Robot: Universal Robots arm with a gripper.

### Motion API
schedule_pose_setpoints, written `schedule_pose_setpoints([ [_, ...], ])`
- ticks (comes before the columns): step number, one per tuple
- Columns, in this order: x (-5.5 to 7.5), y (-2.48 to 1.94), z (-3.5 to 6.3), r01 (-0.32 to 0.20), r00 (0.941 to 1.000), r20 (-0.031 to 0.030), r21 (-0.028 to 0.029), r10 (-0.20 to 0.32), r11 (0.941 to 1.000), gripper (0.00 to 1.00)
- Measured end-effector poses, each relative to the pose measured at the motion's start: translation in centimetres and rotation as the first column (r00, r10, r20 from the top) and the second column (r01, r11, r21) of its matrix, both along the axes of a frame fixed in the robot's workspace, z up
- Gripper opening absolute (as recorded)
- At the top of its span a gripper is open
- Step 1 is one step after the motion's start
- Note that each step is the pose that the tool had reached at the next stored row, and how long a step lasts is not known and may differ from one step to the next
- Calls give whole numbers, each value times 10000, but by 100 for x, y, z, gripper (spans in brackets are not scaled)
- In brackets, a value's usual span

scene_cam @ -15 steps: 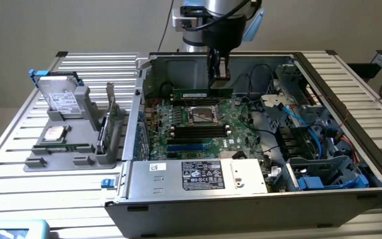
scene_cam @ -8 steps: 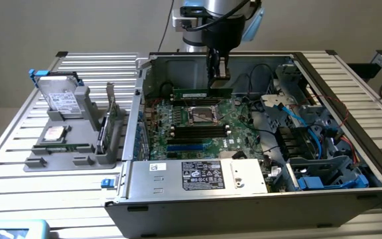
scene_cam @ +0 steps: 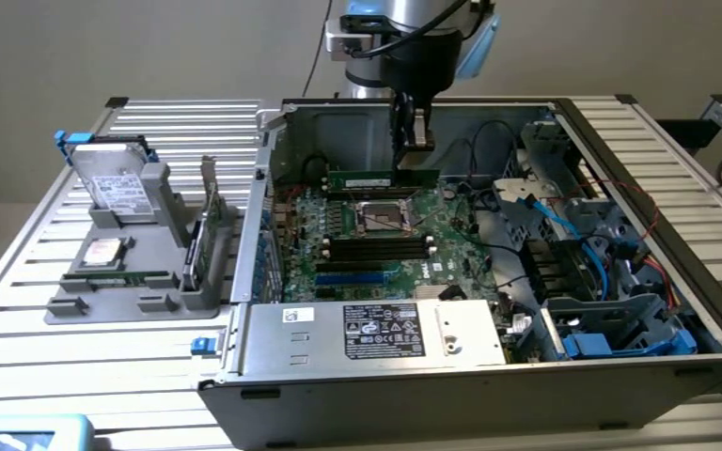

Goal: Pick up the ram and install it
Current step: 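Insert the ram into the slot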

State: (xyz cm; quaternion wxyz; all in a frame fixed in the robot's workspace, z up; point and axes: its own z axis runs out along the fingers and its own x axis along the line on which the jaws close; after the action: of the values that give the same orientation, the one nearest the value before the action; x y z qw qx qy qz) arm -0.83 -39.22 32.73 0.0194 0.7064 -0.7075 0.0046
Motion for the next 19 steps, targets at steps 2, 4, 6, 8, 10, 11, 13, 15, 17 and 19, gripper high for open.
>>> schedule_pose_setpoints([
  [2, 0, 1, -6, 0, 10000, 0, 0, 0, 10000, 14],
  [4, -1, 0, -29, 1, 10000, -1, 41, -1, 10000, 14],
  [6, -1, 0, -65, 5, 10000, 1, 58, -5, 10000, 14],
  [8, 0, 0, -102, 4, 10000, 0, 58, -4, 10000, 14],
  [10, 0, 0, -138, 4, 10000, 0, 58, -4, 10000, 14],
  [11, -1, -1, -157, 5, 10000, 1, 59, -5, 10000, 14],
  [13, 0, -2, -193, 5, 10000, 2, 59, -5, 10000, 14],
  [15, 0, -3, -229, 4, 10000, 3, 58, -4, 10000, 14],
  [17, 0, -3, -265, 5, 10000, 2, 58, -5, 10000, 14],
  [19, 0, -4, -302, 4, 10000, 2, 59, -4, 10000, 14],
])
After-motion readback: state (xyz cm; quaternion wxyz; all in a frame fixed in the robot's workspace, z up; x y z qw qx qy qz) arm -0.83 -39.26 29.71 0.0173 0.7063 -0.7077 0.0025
